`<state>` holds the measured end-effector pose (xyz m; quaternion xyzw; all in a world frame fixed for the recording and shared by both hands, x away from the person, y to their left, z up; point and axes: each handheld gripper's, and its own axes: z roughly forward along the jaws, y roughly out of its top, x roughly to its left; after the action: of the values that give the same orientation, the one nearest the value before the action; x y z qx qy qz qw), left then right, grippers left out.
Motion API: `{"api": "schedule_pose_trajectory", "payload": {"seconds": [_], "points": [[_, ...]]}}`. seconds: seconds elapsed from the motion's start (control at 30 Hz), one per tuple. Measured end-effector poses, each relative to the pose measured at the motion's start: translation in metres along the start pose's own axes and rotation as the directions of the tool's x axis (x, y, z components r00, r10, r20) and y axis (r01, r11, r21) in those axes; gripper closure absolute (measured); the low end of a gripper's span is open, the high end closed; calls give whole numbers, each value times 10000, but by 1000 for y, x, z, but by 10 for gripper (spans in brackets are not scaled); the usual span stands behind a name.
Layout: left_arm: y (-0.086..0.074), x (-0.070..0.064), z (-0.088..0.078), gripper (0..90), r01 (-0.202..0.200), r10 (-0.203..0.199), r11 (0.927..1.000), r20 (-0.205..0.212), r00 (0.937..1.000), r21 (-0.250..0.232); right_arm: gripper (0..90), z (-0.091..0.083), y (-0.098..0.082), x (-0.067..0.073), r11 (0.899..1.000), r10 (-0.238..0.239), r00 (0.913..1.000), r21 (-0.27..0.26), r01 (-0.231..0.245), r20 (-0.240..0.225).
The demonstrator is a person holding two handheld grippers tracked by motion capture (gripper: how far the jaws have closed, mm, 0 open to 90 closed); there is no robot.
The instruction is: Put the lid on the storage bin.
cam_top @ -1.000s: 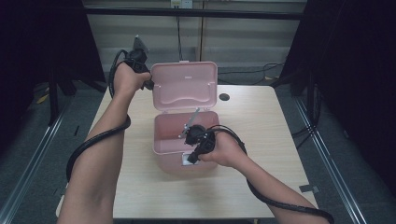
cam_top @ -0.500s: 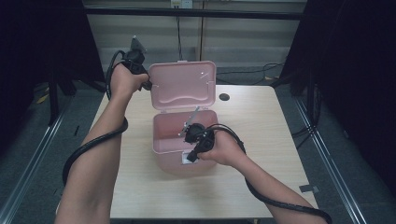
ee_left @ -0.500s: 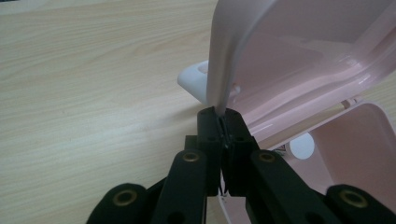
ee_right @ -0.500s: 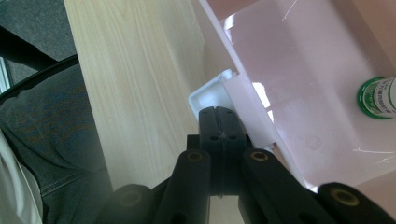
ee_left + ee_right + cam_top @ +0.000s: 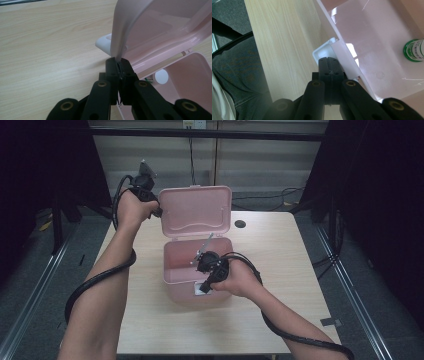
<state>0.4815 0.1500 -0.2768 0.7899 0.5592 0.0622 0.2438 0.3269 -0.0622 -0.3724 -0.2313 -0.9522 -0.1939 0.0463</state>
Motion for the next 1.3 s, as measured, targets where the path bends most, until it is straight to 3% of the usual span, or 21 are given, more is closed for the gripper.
{"api": "schedule_pose_trajectory", "payload": {"seconds": [0.3,0.47,0.7,1.3], "points": [[-1,-2,-5,875,-180,182,9995,-70,9998,262,900,0,1,-1,10000,75,10000,7,-75,53],[-3,-3,-6,875,-88,90,9997,-98,9999,249,900,0,2,-2,9999,115,9999,20,-115,71],[-5,-5,-9,874,-296,300,9993,-176,9994,248,900,1,3,-3,9999,171,9998,-6,-171,63],[-16,-6,-14,869,-376,377,9993,-107,9992,63,900,1,6,-4,9993,368,9992,19,-368,137]]}}
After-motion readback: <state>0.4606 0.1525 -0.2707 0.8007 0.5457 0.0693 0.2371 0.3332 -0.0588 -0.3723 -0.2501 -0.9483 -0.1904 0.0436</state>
